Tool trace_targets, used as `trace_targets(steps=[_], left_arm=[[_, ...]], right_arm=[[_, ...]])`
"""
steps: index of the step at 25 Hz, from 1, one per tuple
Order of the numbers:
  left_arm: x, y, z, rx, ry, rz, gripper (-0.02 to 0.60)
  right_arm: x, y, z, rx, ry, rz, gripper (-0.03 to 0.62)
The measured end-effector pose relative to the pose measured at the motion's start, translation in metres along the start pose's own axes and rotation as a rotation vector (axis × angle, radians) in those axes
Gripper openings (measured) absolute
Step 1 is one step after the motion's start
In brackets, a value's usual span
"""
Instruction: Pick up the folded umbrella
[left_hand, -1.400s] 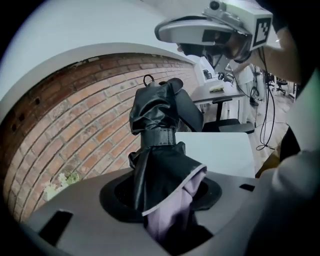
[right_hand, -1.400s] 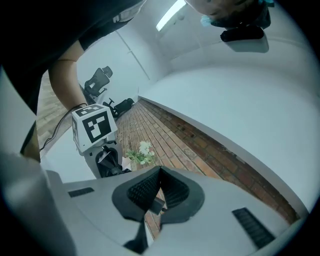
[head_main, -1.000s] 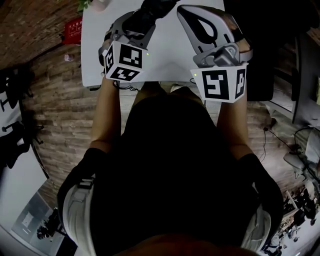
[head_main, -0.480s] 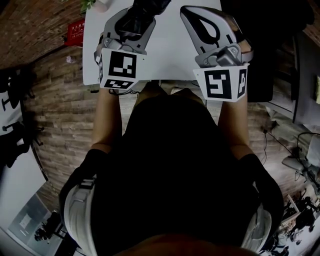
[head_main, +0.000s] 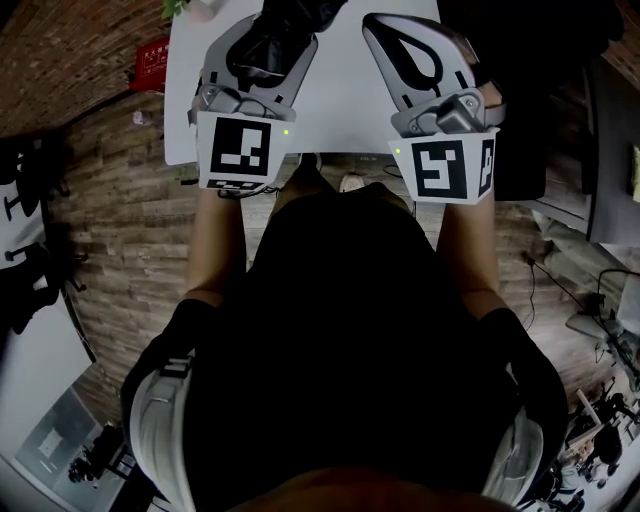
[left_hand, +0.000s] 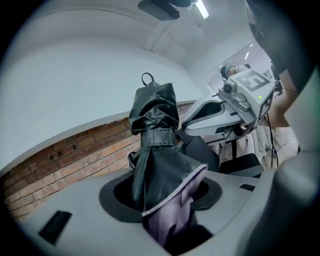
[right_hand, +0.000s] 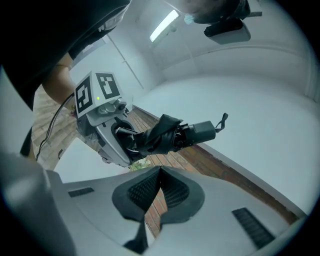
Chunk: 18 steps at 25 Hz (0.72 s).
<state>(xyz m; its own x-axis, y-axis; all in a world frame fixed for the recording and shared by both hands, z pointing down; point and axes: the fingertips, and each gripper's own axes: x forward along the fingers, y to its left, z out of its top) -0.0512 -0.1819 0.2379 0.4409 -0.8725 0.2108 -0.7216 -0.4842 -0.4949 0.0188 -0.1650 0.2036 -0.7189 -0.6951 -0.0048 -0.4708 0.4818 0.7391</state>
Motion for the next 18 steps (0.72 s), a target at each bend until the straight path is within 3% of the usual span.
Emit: trace_targets(steps=[6,18], left_arm=[[-0.006,-0.004,0.014,-0.006,-0.087,0.006,0.222],[-0.013,-0.018,0.031,-0.013,-0.116,-0.002,0.224]], right_arm=[[-0.005,-0.002,-0.004,0.028,0.001,-0.012,0.028],[-0.015,0.003,0.001,0.047,-0.031,0.011,0.028]])
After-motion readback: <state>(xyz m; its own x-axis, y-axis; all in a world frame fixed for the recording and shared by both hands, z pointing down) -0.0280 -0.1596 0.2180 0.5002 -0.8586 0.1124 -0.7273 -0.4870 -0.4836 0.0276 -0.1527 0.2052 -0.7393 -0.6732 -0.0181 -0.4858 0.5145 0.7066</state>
